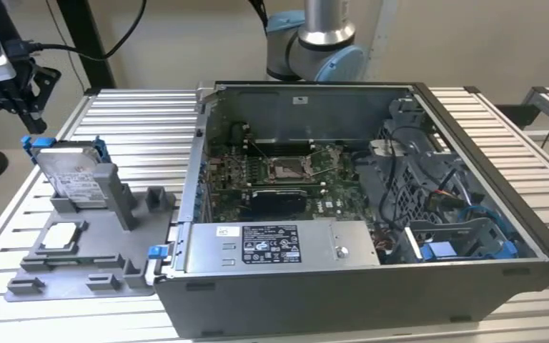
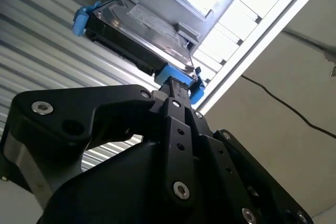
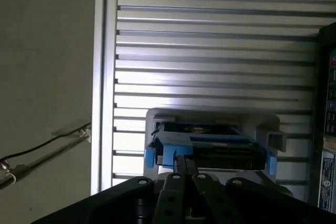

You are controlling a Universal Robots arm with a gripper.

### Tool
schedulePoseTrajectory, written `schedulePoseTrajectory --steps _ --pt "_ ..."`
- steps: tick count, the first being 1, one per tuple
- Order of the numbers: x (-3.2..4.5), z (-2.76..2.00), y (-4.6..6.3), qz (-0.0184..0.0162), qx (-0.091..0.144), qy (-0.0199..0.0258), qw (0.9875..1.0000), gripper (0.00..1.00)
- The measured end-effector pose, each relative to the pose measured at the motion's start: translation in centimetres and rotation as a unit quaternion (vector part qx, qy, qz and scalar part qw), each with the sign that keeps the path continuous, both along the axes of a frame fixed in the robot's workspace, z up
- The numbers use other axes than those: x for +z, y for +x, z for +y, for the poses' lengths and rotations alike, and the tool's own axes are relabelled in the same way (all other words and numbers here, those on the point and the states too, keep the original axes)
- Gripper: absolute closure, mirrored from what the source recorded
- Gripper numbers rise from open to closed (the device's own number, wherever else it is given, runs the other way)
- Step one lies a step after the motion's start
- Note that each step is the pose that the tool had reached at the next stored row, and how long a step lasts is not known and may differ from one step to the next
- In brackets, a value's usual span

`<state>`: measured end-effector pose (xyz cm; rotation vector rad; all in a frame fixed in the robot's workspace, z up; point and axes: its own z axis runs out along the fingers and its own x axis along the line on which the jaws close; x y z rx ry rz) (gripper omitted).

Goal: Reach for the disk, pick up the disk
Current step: 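Reach for the disk, then pick up the disk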

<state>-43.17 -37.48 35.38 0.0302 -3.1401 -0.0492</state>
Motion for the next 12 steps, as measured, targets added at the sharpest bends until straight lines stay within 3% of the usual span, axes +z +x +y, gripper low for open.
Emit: schedulePoseTrajectory --steps 7,12 --pt "0.0 0.01 -0.02 0.0 0.001 0.0 1.0 1.0" --pt "0.0 0.01 -0.04 0.0 0.026 0.0 0.9996 1.0"
